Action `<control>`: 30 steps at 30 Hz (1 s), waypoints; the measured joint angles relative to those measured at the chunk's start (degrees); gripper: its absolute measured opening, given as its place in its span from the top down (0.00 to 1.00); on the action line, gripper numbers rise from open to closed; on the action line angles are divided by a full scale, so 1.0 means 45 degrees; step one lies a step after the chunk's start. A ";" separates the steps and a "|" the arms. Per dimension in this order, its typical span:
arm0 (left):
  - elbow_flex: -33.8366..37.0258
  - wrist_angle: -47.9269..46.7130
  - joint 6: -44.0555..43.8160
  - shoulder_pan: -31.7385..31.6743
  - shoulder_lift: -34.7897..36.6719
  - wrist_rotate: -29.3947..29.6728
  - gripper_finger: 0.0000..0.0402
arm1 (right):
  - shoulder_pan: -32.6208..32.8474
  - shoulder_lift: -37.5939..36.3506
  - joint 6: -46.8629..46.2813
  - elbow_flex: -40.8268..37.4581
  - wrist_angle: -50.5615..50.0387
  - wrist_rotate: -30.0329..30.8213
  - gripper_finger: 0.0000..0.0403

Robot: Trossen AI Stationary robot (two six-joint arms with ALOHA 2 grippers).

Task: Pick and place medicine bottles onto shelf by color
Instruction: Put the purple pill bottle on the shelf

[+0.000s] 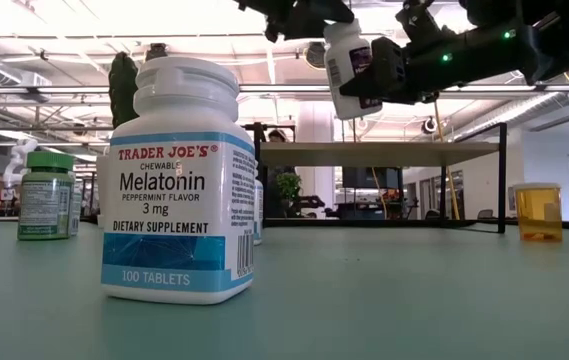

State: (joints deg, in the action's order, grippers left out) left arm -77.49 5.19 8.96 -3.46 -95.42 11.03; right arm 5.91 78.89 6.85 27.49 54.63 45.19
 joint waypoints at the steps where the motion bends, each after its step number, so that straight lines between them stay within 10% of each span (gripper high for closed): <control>1: 0.0000 -0.0062 0.0023 -0.0004 0.0000 -0.0005 0.38 | 0.0000 0.0000 0.0005 0.0000 0.0024 0.0000 0.37; 7: -0.0005 -0.0333 0.0008 -0.0110 0.0005 -0.0061 0.44 | -0.0034 0.0015 -0.0056 -0.0005 -0.0002 -0.0011 0.37; 20: 0.0010 -0.0005 -0.0006 -0.0139 -0.0173 -0.0083 0.05 | -0.0063 -0.0010 0.0214 0.0000 0.0805 -0.0087 0.37; 30: 0.0005 0.0776 0.0066 -0.0201 -0.0146 -0.0104 0.27 | -0.0063 -0.0005 0.0253 0.0000 0.0762 -0.0086 0.37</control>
State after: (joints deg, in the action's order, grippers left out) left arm -77.47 8.68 9.26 -4.37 -96.07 10.56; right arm 5.63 78.87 7.99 27.49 58.06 44.80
